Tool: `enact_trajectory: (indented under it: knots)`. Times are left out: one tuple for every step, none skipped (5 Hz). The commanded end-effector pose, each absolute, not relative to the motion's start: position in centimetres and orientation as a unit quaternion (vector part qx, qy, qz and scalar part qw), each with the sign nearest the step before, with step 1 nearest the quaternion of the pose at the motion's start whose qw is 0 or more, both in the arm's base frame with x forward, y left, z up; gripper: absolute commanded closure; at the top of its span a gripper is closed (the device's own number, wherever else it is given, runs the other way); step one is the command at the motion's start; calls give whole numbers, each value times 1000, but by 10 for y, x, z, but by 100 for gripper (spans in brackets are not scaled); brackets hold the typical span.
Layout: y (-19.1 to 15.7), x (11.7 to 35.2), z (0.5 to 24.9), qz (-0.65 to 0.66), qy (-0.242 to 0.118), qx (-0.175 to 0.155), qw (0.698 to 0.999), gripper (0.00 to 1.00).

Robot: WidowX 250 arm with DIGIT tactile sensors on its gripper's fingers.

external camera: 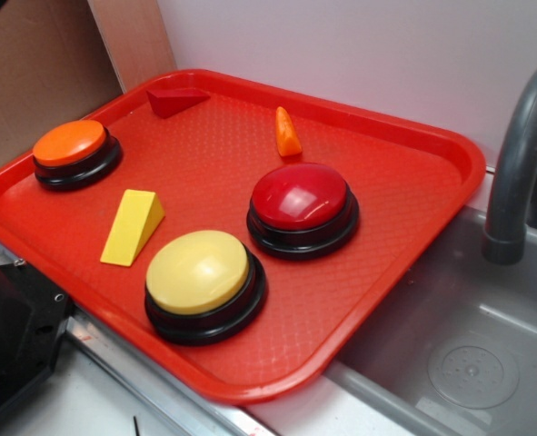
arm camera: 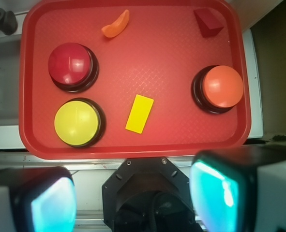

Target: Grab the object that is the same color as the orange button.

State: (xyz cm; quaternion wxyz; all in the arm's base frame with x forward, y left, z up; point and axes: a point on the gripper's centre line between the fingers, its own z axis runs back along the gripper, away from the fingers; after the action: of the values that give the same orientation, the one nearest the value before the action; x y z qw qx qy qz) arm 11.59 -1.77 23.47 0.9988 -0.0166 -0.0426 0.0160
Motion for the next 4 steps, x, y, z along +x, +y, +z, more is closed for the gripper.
enact_trajectory:
  knots:
    - [-18,116,235,16,-43,-17,999,0]
    - [-35,166,209,84,-80,-13,993,0]
    - [-35,218,193,163,-114,-6,980,0]
    - [-25,247,165,276,-122,-33,953,0]
